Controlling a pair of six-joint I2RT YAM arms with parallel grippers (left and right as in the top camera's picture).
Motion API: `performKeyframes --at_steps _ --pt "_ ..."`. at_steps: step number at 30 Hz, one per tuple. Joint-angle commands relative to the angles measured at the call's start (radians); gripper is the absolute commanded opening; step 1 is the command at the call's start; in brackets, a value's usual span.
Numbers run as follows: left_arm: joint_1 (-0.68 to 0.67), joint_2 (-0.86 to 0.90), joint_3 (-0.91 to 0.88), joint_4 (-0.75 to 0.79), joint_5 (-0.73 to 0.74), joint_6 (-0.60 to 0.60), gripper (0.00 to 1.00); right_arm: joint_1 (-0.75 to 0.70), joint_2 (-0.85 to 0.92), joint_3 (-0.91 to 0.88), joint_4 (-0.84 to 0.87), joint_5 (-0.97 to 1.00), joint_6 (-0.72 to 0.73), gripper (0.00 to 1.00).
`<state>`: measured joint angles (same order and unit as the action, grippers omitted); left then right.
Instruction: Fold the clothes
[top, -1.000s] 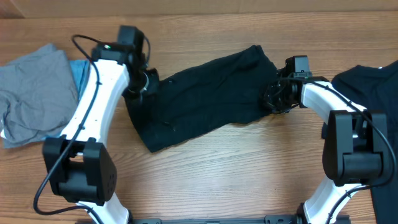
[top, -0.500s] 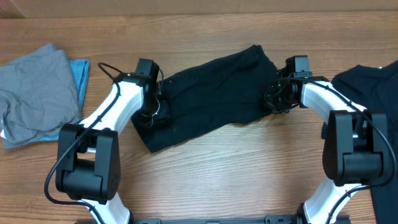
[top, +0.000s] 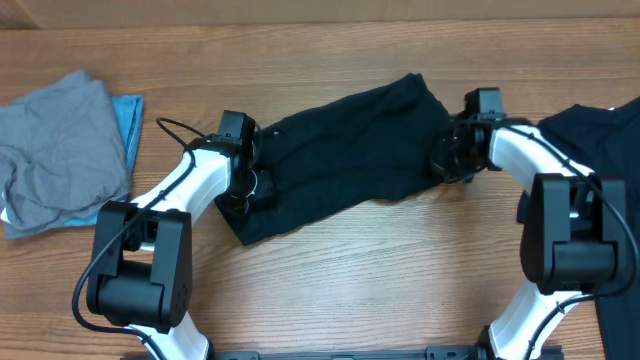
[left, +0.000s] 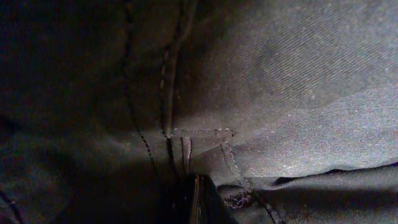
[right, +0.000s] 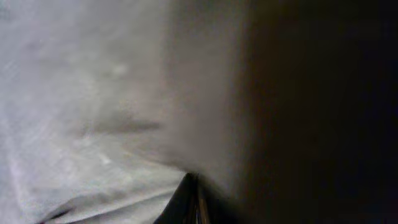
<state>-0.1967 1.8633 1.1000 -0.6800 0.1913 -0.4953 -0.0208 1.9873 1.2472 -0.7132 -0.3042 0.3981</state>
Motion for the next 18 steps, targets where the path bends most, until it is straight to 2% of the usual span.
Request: performKeyframes --at_steps 1,5,10,14,18 --pt "-0.002 0.028 -0.045 -0.007 -0.026 -0.014 0.04 -0.102 0.048 0.12 -0.116 0.139 -0.009 0.04" --pt "-0.002 0.028 -0.045 -0.004 -0.026 -0.014 0.04 -0.147 0.048 0.262 -0.217 0.156 -0.061 0.04" --pt "-0.002 0.028 -0.045 -0.003 -0.026 -0.014 0.04 -0.174 0.048 0.319 -0.235 0.242 -0.064 0.04" --pt "0.0 0.013 -0.023 -0.012 -0.027 0.023 0.04 -0.177 0.031 0.333 -0.236 0.199 -0.07 0.04" --pt "-0.001 -0.089 0.074 -0.088 -0.06 0.024 0.04 -0.169 -0.037 0.37 -0.232 0.074 -0.16 0.04"
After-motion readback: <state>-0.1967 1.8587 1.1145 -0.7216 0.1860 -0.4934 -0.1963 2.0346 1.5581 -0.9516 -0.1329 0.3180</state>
